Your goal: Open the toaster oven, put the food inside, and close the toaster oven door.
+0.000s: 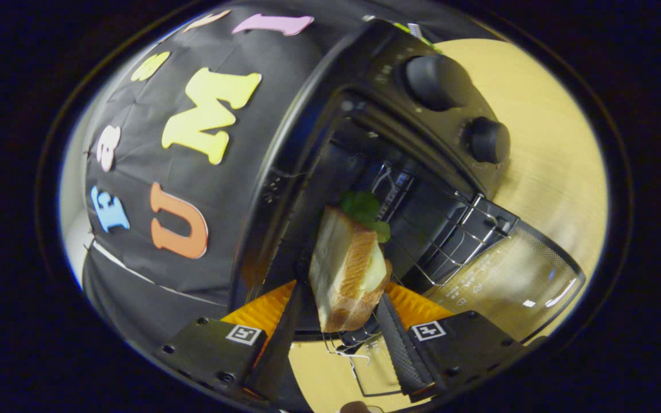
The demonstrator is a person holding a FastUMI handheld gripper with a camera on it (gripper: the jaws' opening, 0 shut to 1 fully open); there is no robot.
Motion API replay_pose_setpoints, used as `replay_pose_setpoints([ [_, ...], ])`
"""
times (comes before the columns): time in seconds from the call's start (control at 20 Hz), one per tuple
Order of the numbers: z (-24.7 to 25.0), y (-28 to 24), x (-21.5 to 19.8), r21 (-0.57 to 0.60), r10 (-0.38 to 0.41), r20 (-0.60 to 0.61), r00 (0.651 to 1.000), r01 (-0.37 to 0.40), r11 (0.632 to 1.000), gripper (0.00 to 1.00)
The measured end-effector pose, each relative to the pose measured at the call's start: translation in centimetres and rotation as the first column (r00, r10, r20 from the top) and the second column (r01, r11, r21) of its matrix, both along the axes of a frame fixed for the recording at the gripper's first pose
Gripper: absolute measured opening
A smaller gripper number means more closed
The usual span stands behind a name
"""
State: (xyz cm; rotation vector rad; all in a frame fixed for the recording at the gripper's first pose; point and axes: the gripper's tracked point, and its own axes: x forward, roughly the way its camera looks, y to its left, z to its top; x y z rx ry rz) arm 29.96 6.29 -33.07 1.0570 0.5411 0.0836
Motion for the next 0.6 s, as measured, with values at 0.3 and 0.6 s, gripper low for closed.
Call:
replay_pose_setpoints([
  [0.3, -1.5, 1.3, -2.0, -0.246, 0.140, -0.108, 0.984, -0.163, 0.955, 0.92],
  [0.6, -2.3, 0.8, -4.0, -0.419, 0.195, -0.236, 0.952, -0.281, 0.864, 0.93],
])
